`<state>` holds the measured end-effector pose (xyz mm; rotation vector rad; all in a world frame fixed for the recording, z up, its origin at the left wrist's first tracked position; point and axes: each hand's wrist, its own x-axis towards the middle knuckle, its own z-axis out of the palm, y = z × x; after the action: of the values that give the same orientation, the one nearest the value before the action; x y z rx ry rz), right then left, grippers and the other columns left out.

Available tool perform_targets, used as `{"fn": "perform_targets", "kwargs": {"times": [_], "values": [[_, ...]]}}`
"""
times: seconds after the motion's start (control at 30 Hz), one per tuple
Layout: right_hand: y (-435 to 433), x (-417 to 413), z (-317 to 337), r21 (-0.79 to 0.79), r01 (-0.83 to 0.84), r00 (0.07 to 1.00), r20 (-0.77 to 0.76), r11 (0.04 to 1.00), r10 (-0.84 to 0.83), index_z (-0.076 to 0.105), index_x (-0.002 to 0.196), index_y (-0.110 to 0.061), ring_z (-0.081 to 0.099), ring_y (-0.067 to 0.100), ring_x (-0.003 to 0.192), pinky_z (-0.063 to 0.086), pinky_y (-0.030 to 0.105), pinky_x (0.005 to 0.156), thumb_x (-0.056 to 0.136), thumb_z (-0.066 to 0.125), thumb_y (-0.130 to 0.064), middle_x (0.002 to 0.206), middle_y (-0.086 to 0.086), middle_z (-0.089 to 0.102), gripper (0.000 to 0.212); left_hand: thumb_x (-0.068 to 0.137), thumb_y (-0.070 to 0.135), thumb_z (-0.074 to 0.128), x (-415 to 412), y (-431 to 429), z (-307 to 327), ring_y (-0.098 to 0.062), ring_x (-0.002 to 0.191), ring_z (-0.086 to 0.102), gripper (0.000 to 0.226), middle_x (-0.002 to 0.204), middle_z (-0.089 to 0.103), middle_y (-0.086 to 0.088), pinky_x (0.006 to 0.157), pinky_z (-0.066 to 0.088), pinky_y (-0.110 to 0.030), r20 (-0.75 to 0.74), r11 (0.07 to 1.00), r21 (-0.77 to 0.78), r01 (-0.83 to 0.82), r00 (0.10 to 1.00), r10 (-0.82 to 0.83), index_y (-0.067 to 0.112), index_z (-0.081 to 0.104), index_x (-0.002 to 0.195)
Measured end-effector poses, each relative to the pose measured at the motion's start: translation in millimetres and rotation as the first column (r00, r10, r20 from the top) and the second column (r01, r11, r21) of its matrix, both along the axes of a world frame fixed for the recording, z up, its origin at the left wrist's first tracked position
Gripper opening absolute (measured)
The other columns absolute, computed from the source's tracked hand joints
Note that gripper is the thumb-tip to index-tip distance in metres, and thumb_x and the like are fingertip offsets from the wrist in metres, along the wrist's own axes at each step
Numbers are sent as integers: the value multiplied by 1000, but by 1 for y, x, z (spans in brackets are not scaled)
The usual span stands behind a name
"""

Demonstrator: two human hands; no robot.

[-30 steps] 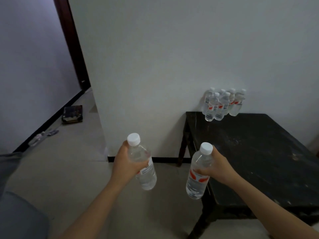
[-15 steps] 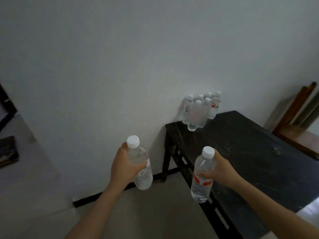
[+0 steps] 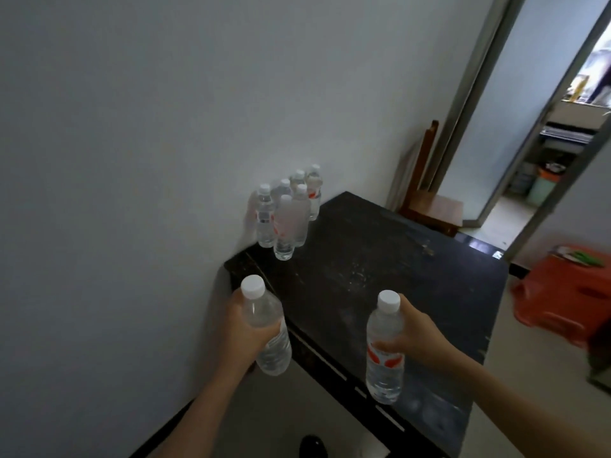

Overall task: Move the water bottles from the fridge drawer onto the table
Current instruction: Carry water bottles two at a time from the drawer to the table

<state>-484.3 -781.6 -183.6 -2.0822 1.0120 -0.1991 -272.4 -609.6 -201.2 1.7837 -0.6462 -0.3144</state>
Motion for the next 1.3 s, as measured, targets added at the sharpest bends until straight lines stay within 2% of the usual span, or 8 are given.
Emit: {"fn": "perform_targets", "kwargs": {"times": [0.07, 0.13, 0.3, 0.53, 0.67, 0.8, 1.03, 1.3], "values": [[-27, 6, -1, -5, 26, 999, 24, 1000, -26, 35, 118, -32, 60, 15, 98, 54, 37, 85, 66, 80, -24, 106, -4, 58, 69, 49, 36, 78, 7, -37, -9, -17, 83, 61, 48, 90, 62, -2, 76, 49, -34, -14, 998, 11, 60, 998, -59, 28, 51, 88], [-57, 14, -4, -4, 44, 997, 60, 999, -44, 34, 117, -34, 59, 14, 98, 54, 32, 82, 66, 79, -22, 105, -6, 57, 69, 45, 44, 73, 13, -77, -20, -14, 84, 62, 48, 90, 62, 2, 76, 52, -35, -17, 994, 19, 106, 994, -106, 34, 50, 85], [-140, 41, -11, 8, 106, 984, 144, 994, -106, 35, 115, -33, 57, 10, 95, 50, 22, 73, 66, 80, -18, 97, -13, 54, 67, 55, 20, 84, 20, -165, -33, -2, 89, 57, 57, 96, 58, 12, 74, 43, -22, -16, 982, 55, 183, 983, -183, 42, 45, 90], [-232, 66, -29, -17, 203, 973, 112, 979, -200, 36, 118, -33, 55, 15, 100, 53, 38, 84, 66, 79, -23, 106, -8, 52, 68, 59, 20, 82, 48, -268, -41, -13, 98, 58, 60, 105, 60, 6, 87, 49, -36, 41, 984, 112, 135, 989, -141, 31, 48, 107], [-265, 84, -36, -38, 204, 978, 57, 978, -201, 36, 121, -28, 54, 13, 96, 52, 33, 80, 68, 78, -26, 104, -9, 50, 68, 59, 18, 83, 60, -308, -47, -17, 104, 56, 65, 111, 60, 0, 91, 47, -39, 58, 993, 114, 42, 997, -49, 20, 50, 115], [-301, 119, -40, -18, 227, 973, 53, 974, -225, 36, 121, -26, 56, 19, 102, 51, 34, 81, 69, 77, -25, 111, -3, 53, 66, 60, 23, 83, 78, -356, -57, -20, 107, 55, 63, 112, 60, -3, 93, 44, -37, 109, 994, 108, -24, 994, 13, 16, 51, 114], [-339, 192, -61, 49, 434, 896, 81, 900, -437, 36, 120, -26, 54, 24, 109, 51, 42, 85, 70, 76, -27, 118, 3, 53, 65, 63, 16, 81, 113, -433, -61, -25, 111, 53, 58, 115, 59, -9, 91, 33, -27, 78, 991, 124, -59, 996, 49, 10, 52, 114], [-402, 271, -72, 50, 441, 892, 84, 896, -444, 39, 117, -25, 54, 23, 109, 51, 42, 87, 65, 80, -25, 117, 4, 54, 66, 63, 7, 76, 160, -496, -68, -24, 94, 58, 42, 96, 61, -6, 80, 44, -31, 23, 992, 93, -88, 996, 86, 12, 54, 98]]}}
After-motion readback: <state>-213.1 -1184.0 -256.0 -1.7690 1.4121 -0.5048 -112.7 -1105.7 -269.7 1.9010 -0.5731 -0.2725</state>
